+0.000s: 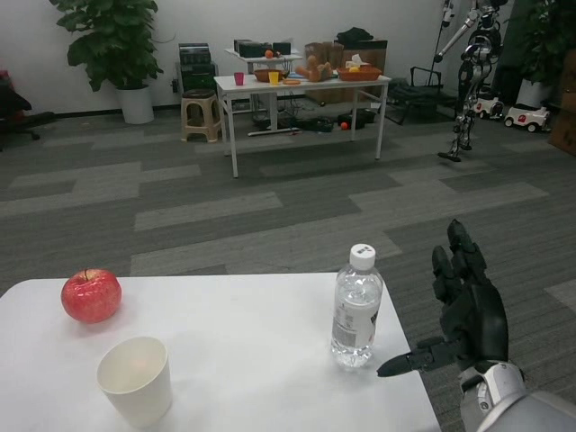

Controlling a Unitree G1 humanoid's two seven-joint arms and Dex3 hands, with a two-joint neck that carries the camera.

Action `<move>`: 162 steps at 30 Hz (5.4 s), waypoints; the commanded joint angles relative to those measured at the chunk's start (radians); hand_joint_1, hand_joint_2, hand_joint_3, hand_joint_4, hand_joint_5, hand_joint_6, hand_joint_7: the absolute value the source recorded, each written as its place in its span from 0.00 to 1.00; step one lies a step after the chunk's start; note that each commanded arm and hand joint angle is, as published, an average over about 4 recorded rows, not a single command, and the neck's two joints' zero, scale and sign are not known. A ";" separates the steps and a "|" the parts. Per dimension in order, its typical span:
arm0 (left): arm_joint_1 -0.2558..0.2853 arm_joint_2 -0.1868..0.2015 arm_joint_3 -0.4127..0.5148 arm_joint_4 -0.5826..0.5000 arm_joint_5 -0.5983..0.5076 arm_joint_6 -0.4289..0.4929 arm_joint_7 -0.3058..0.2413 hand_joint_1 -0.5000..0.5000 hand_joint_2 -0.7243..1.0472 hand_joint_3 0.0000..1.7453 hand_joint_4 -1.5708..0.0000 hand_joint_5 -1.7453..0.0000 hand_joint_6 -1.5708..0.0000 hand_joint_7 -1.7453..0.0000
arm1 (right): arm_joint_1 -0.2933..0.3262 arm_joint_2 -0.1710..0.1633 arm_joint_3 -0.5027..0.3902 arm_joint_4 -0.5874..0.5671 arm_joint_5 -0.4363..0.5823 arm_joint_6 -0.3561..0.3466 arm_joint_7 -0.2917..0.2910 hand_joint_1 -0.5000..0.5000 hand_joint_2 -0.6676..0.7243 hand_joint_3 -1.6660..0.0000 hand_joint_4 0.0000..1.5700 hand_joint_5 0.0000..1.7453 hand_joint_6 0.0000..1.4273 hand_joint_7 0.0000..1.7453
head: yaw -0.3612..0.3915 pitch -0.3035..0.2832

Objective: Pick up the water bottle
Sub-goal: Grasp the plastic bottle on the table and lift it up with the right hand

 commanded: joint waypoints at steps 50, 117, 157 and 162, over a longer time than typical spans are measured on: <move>-0.011 0.028 -0.118 -0.042 -0.005 -0.021 -0.003 0.00 0.05 0.05 1.00 1.00 1.00 1.00 | -0.173 -0.086 0.167 0.103 -0.287 0.206 0.076 0.04 0.64 1.00 0.00 0.00 0.00 0.00 | 0.131 -0.086; -0.004 0.028 -0.121 -0.046 -0.005 -0.025 -0.002 0.00 0.05 0.05 1.00 1.00 1.00 1.00 | -0.176 -0.086 0.256 0.293 -0.195 -0.017 0.078 0.96 0.56 0.26 0.30 0.69 0.40 0.88 | 0.150 -0.074; -0.003 0.032 -0.136 -0.045 -0.010 -0.025 -0.002 0.00 0.05 0.05 1.00 1.00 1.00 1.00 | -0.183 -0.099 0.331 0.118 -0.164 0.107 0.036 0.96 0.59 0.10 0.69 0.89 0.14 0.84 | 0.178 -0.069; -0.003 0.035 -0.158 -0.048 -0.013 -0.025 -0.002 0.00 0.05 0.05 1.00 1.00 1.00 1.00 | -0.183 -0.106 0.373 0.047 -0.198 0.158 0.029 0.96 0.58 0.10 0.69 0.89 0.14 0.84 | 0.243 -0.051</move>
